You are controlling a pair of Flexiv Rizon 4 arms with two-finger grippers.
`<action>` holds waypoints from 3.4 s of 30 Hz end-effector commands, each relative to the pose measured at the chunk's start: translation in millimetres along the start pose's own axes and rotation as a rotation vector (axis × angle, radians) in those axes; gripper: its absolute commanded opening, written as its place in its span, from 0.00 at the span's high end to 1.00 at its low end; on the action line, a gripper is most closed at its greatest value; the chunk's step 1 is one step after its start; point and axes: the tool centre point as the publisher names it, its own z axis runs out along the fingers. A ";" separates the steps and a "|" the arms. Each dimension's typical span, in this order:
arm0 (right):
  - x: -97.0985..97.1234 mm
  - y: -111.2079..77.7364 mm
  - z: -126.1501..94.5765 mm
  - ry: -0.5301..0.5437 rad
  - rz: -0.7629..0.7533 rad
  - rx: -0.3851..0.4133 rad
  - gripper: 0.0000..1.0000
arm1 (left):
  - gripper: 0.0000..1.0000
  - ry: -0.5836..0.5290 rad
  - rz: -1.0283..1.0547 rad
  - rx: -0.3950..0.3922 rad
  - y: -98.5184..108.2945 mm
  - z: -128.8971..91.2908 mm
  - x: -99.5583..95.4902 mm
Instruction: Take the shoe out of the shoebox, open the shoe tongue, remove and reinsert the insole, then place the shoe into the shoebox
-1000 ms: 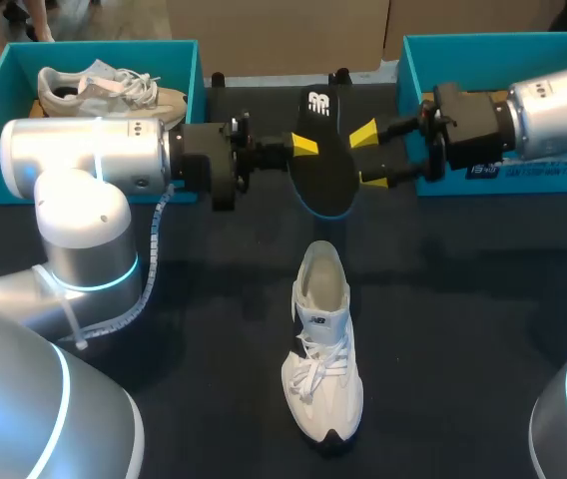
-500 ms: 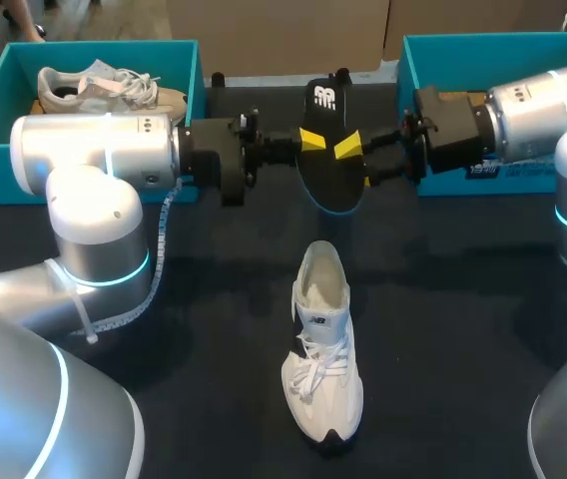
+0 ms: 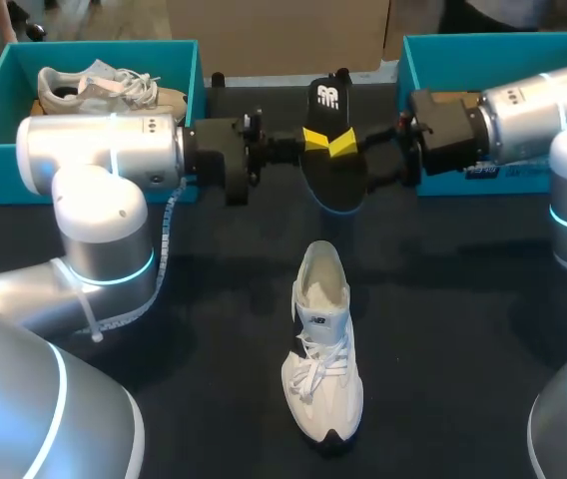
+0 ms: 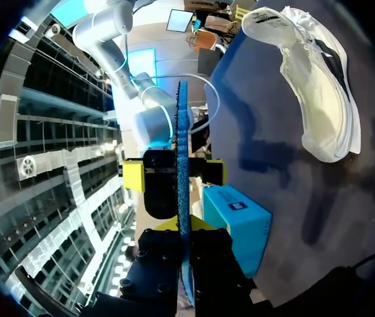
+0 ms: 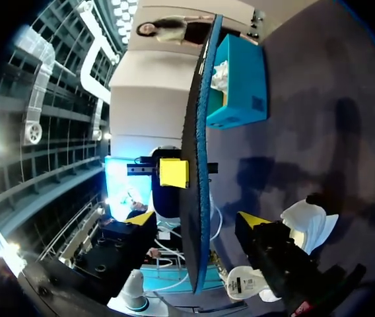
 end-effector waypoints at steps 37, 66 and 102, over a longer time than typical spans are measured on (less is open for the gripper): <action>-1.8 5.6 2.4 0.016 -0.019 -0.052 0.69 | 1.00 -0.011 0.008 0.007 0.0 1.9 3.2; -9.7 3.0 -3.1 0.032 -0.079 -0.082 1.00 | 0.00 0.057 -0.083 0.060 -9.9 -31.6 -8.1; -24.3 -7.3 -29.3 -0.016 -0.402 -0.115 1.00 | 0.00 0.706 -0.692 -0.159 -39.5 -93.2 -3.6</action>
